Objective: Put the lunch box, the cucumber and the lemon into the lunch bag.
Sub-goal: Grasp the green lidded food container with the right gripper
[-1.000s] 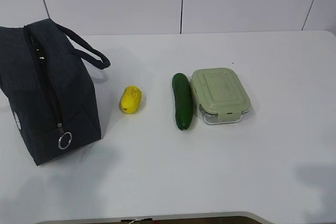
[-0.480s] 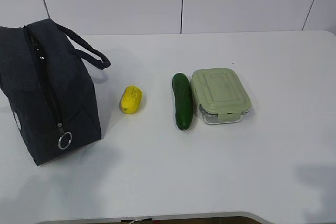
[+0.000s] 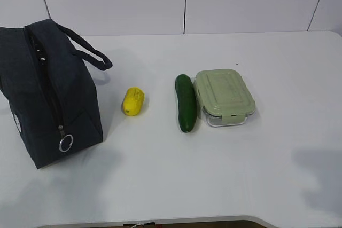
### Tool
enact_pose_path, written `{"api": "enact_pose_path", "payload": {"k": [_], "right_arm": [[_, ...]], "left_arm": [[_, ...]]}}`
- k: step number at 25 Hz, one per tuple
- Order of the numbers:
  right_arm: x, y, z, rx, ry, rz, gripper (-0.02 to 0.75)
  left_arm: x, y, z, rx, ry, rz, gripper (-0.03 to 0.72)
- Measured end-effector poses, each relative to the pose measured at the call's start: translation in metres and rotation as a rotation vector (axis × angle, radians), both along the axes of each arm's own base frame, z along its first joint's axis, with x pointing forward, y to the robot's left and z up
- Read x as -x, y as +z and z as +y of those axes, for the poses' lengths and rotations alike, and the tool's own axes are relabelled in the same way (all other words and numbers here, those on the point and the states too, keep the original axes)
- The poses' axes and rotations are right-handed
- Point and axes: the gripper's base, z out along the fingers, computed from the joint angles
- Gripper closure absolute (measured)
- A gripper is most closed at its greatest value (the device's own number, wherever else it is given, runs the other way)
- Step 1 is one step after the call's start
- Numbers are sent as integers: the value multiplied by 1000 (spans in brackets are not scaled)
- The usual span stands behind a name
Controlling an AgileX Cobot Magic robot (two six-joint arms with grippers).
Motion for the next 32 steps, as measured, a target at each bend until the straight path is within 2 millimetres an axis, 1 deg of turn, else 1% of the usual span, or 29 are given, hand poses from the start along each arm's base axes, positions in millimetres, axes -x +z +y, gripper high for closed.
{"api": "enact_pose_path", "payload": {"k": [2, 5, 9, 16, 21, 25, 32], "right_arm": [[-9, 6, -1, 9, 3, -37, 339], [-24, 11, -3, 15, 6, -43, 339], [-44, 17, -5, 10, 9, 7, 339], [-79, 41, -10, 0, 10, 86, 339], [-105, 54, -14, -8, 11, 137, 339], [-125, 60, -16, -13, 11, 174, 339], [-163, 61, -19, -55, 18, 260, 339]], "left_arm": [[0, 0, 0, 0, 0, 0, 446], [0, 0, 0, 0, 0, 0, 446], [0, 0, 0, 0, 0, 0, 446], [0, 0, 0, 0, 0, 0, 446], [0, 0, 0, 0, 0, 0, 446], [0, 0, 0, 0, 0, 0, 446], [0, 0, 0, 0, 0, 0, 446]]}}
